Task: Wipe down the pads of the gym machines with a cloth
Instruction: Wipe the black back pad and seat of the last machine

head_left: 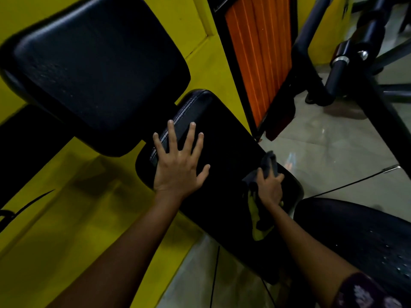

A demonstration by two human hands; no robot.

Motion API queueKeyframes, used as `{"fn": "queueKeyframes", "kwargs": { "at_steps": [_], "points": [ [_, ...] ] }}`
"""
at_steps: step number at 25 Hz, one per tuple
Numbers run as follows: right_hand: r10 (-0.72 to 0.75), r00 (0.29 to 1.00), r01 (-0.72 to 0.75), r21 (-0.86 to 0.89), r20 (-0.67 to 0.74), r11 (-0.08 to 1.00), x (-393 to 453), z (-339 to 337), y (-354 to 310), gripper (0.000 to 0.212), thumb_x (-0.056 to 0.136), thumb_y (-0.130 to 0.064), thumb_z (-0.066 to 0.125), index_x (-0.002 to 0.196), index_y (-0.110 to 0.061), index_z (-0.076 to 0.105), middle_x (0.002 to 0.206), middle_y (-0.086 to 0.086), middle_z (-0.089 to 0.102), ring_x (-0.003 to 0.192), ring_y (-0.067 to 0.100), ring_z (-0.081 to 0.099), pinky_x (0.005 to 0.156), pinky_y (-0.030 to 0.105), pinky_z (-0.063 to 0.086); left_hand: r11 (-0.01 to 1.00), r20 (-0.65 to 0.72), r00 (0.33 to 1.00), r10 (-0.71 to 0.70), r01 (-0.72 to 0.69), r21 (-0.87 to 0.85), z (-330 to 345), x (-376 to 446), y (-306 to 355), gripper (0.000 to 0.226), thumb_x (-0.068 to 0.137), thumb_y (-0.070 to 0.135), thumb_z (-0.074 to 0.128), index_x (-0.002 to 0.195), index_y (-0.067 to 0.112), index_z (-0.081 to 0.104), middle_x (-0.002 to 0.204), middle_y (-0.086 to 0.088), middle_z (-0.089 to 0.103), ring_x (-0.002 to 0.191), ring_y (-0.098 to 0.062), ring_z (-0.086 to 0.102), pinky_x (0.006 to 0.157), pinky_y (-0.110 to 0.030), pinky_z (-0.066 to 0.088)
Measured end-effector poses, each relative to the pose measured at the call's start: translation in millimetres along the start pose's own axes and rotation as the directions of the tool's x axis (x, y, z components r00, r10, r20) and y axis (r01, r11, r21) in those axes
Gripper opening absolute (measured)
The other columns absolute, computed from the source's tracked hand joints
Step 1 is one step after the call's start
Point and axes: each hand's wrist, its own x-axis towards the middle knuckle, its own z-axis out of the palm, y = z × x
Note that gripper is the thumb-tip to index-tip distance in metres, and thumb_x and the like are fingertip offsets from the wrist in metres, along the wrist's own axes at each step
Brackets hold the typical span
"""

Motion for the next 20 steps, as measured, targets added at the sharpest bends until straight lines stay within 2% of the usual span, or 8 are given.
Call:
{"fn": "queueKeyframes", "kwargs": {
  "at_steps": [3, 6, 8, 10, 12, 15, 18, 20],
  "points": [
    [-0.032, 0.999, 0.031, -0.051, -0.019, 0.998, -1, -4, -21, 0.055, 0.096, -0.05, 0.037, 0.147, -0.032, 0.026, 0.126, 0.018, 0.038, 0.106, 0.042, 0.052, 0.082, 0.04, 0.039, 1.0, -0.023, 1.0, -0.007, 0.007, -0.003, 0, 0, 2, 0.077, 0.084, 0.065, 0.033, 0.147, 0.021, 0.03, 0.157, -0.009, 0.018, 0.139, -0.05, 0.015, 0.104, -0.067, 0.021],
    [-0.408, 0.908, 0.399, -0.103, -0.095, 0.911, -25, -1, -83, 0.054, 0.094, -0.053, 0.036, 0.144, -0.033, 0.031, 0.121, 0.015, 0.041, 0.1, 0.037, 0.053, 0.075, 0.039, 0.04, 0.999, -0.086, 0.995, 0.047, -0.048, -0.001, 1, 0, 3, 0.074, 0.085, 0.06, 0.038, 0.144, 0.015, 0.038, 0.155, -0.012, 0.024, 0.141, -0.04, 0.02, 0.107, -0.061, 0.016],
    [-0.551, 0.822, 0.534, -0.14, -0.146, 0.834, -30, 1, -103, 0.059, 0.09, -0.056, 0.033, 0.145, -0.033, 0.032, 0.117, 0.015, 0.044, 0.094, 0.035, 0.055, 0.072, 0.038, 0.043, 0.993, -0.137, 0.983, 0.12, -0.12, 0.013, 3, 0, 2, 0.069, 0.088, 0.055, 0.033, 0.142, 0.013, 0.042, 0.153, -0.013, 0.028, 0.141, -0.033, 0.023, 0.11, -0.056, 0.014],
    [-0.459, 0.868, 0.452, -0.085, -0.189, 0.888, -20, 2, -85, 0.059, 0.091, -0.054, 0.039, 0.141, -0.023, 0.038, 0.116, 0.017, 0.046, 0.095, 0.036, 0.056, 0.072, 0.039, 0.043, 0.991, -0.174, 0.976, 0.129, -0.134, -0.021, 5, 0, 2, 0.068, 0.089, 0.052, 0.026, 0.139, 0.011, 0.045, 0.151, -0.014, 0.033, 0.139, -0.034, 0.028, 0.111, -0.053, 0.014],
    [-0.159, 0.972, 0.17, 0.052, -0.174, 0.984, -2, 3, -47, 0.06, 0.092, -0.052, 0.047, 0.13, -0.007, 0.04, 0.116, 0.02, 0.048, 0.101, 0.04, 0.056, 0.075, 0.041, 0.04, 0.99, -0.188, 0.974, 0.127, -0.138, -0.043, 6, 0, 3, 0.068, 0.088, 0.051, 0.027, 0.138, 0.01, 0.048, 0.148, -0.014, 0.038, 0.138, -0.035, 0.032, 0.11, -0.052, 0.015],
    [0.133, 0.989, -0.122, 0.143, -0.064, 0.982, 13, 2, 0, 0.067, 0.093, -0.051, 0.045, 0.135, 0.0, 0.033, 0.125, 0.025, 0.047, 0.106, 0.041, 0.054, 0.079, 0.04, 0.04, 0.988, -0.204, 0.97, 0.134, -0.145, -0.043, 7, 0, 3, 0.066, 0.088, 0.051, 0.029, 0.137, 0.01, 0.049, 0.146, -0.012, 0.041, 0.137, -0.034, 0.034, 0.109, -0.052, 0.018],
    [0.158, 0.984, -0.153, 0.07, -0.078, 0.986, -3, 1, -11, 0.058, 0.096, -0.049, 0.04, 0.147, -0.026, 0.027, 0.13, 0.022, 0.038, 0.107, 0.043, 0.051, 0.093, 0.045, 0.039, 0.989, -0.221, 0.966, 0.136, -0.145, -0.027, 7, 0, 3, 0.066, 0.087, 0.05, 0.03, 0.136, 0.011, 0.05, 0.146, -0.012, 0.042, 0.137, -0.034, 0.035, 0.109, -0.052, 0.019],
    [0.039, 0.995, -0.035, 0.046, -0.096, 0.998, -41, 10, -33, 0.057, 0.094, -0.05, 0.042, 0.146, -0.029, 0.029, 0.127, 0.019, 0.041, 0.104, 0.041, 0.053, 0.092, 0.045, 0.042, 0.99, -0.232, 0.964, 0.133, -0.142, -0.022, 8, 0, 3, 0.066, 0.086, 0.05, 0.031, 0.136, 0.01, 0.05, 0.146, -0.012, 0.042, 0.136, -0.034, 0.035, 0.109, -0.052, 0.02]
  ]
}}
